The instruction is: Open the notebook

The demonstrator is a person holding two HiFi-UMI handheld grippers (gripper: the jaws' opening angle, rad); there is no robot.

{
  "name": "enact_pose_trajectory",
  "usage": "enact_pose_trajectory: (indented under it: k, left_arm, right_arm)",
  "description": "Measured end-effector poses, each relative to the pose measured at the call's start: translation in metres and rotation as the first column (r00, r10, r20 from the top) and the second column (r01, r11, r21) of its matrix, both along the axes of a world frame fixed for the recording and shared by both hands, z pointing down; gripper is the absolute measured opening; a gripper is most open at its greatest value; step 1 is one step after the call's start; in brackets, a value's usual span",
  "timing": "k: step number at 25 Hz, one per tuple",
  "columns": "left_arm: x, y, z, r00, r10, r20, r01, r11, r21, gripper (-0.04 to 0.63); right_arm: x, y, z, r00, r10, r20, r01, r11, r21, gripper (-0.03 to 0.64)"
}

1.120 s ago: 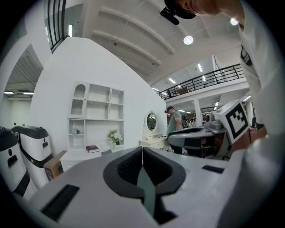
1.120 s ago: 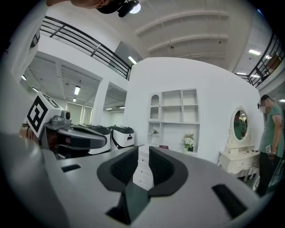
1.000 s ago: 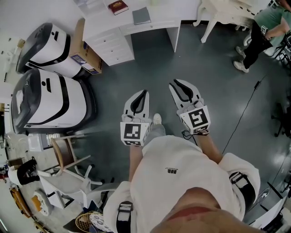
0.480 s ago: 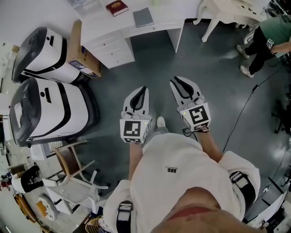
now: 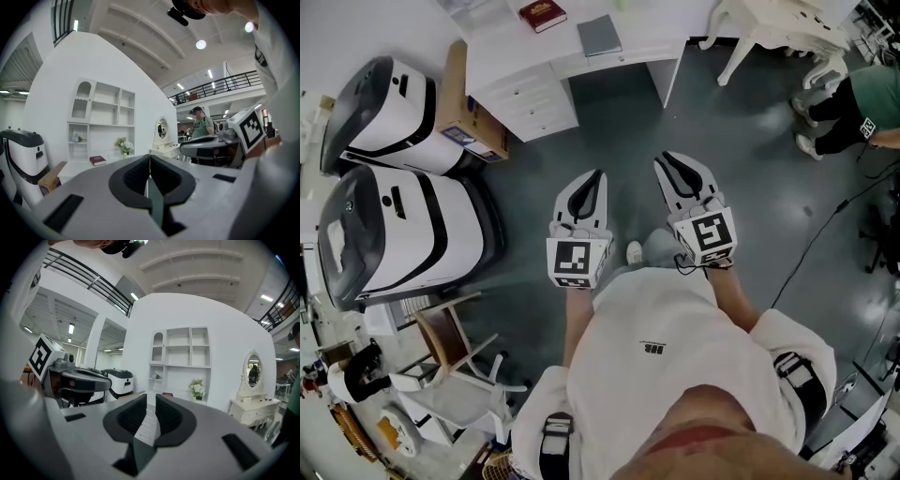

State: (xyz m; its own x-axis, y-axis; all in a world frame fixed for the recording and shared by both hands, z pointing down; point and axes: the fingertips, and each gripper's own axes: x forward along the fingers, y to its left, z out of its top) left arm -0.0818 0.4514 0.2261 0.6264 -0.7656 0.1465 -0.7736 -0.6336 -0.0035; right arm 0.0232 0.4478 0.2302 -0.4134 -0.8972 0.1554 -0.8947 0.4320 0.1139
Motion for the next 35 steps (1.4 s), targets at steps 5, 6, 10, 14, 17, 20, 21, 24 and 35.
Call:
enact_pose_trajectory:
  k: [5,6,10,14,17,20,21,24,35]
  left_arm:
    - [0.0,-0.017,0.006,1.0,0.01,0.004,-0.01,1.0,0.0,0.0]
    - [0.001,-0.02,0.007,1.0,0.013,0.003,-0.013,1.0,0.0,0.0]
    - [0.004,-0.034,0.008,1.0,0.016,-0.003,-0.016,1.0,-0.007,0.0]
    - [0.004,-0.053,0.012,1.0,0.009,-0.003,-0.009,1.0,-0.012,0.0]
    - [0.007,-0.072,0.014,1.0,0.002,0.001,-0.002,1.0,-0.017,0.0]
    - [0.013,-0.093,0.017,1.0,-0.003,0.005,0.003,1.0,-0.026,0.0]
    - [0.015,-0.1,0.019,1.0,-0.004,0.007,0.004,1.0,-0.03,0.0]
    - [0.023,-0.125,0.026,1.0,-0.001,0.008,0.001,0.999,-0.044,0.0]
    - [0.045,-0.212,0.036,1.0,-0.004,0.017,0.006,0.997,-0.078,0.0]
  right_arm:
    - [-0.002,-0.014,-0.002,1.0,0.004,-0.006,-0.004,1.0,0.007,0.048]
    - [-0.002,-0.017,-0.002,1.0,0.005,-0.006,-0.005,1.0,0.006,0.048]
    - [-0.002,-0.03,0.0,1.0,0.004,-0.003,-0.004,1.0,0.006,0.048]
    - [-0.001,-0.05,0.003,1.0,0.007,0.001,-0.006,1.0,-0.003,0.048]
    - [0.003,-0.07,0.005,1.0,0.002,0.002,-0.002,1.0,-0.007,0.048]
    - [0.009,-0.093,0.009,1.0,-0.002,0.005,0.002,1.0,-0.011,0.048]
    - [0.011,-0.1,0.011,1.0,-0.004,0.007,0.004,1.0,-0.016,0.048]
    - [0.017,-0.125,0.014,1.0,-0.011,0.015,0.012,1.0,-0.023,0.048]
    - [0.037,-0.214,0.023,0.999,-0.026,0.025,0.027,0.999,-0.047,0.047]
